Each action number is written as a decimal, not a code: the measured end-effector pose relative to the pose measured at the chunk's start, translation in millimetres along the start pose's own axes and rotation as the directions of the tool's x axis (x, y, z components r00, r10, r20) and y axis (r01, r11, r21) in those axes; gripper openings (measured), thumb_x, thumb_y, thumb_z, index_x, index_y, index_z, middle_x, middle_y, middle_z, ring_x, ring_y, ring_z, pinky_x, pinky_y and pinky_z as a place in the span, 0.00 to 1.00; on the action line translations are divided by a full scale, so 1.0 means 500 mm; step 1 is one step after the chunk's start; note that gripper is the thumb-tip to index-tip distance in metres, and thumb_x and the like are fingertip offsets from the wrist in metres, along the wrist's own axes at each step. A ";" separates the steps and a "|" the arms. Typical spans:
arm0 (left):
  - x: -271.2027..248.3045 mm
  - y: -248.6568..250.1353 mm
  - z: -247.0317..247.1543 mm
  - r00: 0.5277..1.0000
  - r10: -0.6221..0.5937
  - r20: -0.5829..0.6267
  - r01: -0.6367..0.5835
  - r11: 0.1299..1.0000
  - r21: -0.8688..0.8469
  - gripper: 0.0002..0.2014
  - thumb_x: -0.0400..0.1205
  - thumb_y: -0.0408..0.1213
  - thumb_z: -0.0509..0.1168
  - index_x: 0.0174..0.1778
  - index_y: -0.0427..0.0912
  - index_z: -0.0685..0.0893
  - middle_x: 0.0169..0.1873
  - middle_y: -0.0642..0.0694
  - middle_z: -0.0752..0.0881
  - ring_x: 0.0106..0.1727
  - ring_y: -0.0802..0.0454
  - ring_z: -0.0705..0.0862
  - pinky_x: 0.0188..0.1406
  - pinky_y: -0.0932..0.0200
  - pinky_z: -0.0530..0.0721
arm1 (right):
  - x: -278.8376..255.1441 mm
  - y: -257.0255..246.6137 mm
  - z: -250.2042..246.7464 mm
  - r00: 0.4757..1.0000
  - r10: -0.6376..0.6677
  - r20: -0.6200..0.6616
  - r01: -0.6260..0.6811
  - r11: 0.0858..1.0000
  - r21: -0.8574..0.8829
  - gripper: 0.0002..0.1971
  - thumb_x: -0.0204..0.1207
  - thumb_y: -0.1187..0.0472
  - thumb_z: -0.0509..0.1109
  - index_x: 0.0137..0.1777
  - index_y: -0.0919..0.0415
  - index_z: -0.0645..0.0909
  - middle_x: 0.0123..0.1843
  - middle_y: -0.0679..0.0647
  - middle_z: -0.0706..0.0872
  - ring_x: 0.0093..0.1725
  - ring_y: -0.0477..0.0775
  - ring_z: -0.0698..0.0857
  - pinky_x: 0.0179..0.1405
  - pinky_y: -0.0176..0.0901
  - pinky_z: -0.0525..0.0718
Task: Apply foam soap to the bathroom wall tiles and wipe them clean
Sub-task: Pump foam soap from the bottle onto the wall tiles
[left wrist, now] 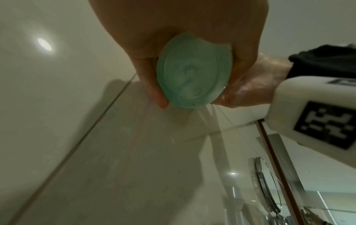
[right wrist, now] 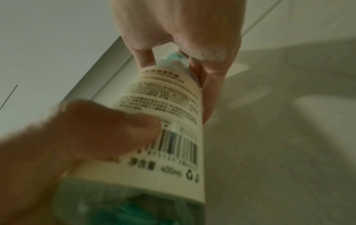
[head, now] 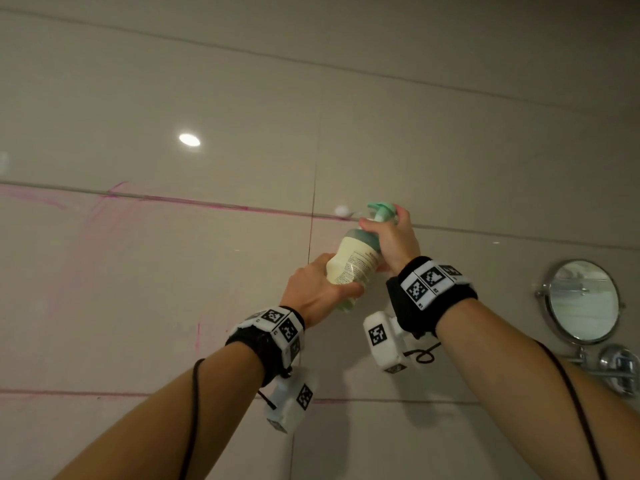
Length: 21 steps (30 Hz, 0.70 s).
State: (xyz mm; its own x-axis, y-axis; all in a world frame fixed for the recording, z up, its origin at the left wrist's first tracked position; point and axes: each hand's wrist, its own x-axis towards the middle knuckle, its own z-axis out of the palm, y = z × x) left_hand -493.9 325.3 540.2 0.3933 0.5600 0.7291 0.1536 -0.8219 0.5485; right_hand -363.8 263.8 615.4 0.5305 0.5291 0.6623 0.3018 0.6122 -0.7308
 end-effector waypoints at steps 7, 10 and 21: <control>-0.005 -0.017 -0.023 0.994 -0.040 -0.104 0.024 0.988 -0.150 0.31 0.62 0.65 0.71 0.58 0.55 0.83 0.43 0.51 0.91 0.39 0.50 0.91 0.31 0.54 0.85 | 0.003 -0.014 0.061 0.996 -0.034 0.077 0.039 0.997 -0.066 0.31 0.67 0.60 0.77 0.70 0.46 0.71 0.58 0.52 0.86 0.48 0.62 0.91 0.46 0.65 0.91; -0.004 -0.024 -0.048 0.991 -0.055 -0.120 0.032 0.983 -0.183 0.30 0.60 0.64 0.70 0.56 0.54 0.85 0.43 0.51 0.92 0.38 0.51 0.90 0.27 0.60 0.80 | 0.003 -0.021 0.094 0.995 -0.035 0.090 0.048 0.989 -0.142 0.32 0.69 0.58 0.76 0.72 0.47 0.69 0.57 0.50 0.85 0.47 0.61 0.91 0.46 0.63 0.91; -0.003 -0.080 -0.144 0.989 -0.059 -0.132 0.015 0.951 -0.309 0.26 0.61 0.56 0.75 0.50 0.47 0.80 0.44 0.43 0.90 0.36 0.45 0.89 0.24 0.56 0.81 | -0.016 -0.036 0.209 0.999 -0.025 -0.024 0.017 0.965 -0.261 0.27 0.69 0.59 0.74 0.68 0.49 0.73 0.49 0.47 0.86 0.43 0.54 0.88 0.46 0.50 0.88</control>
State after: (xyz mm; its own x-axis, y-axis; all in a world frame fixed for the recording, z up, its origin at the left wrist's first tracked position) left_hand -566.1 364.8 546.8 0.2603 0.6161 0.7434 -0.1283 -0.7410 0.6591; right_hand -456.2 309.9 640.5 0.5420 0.4995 0.6759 0.5071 0.4470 -0.7369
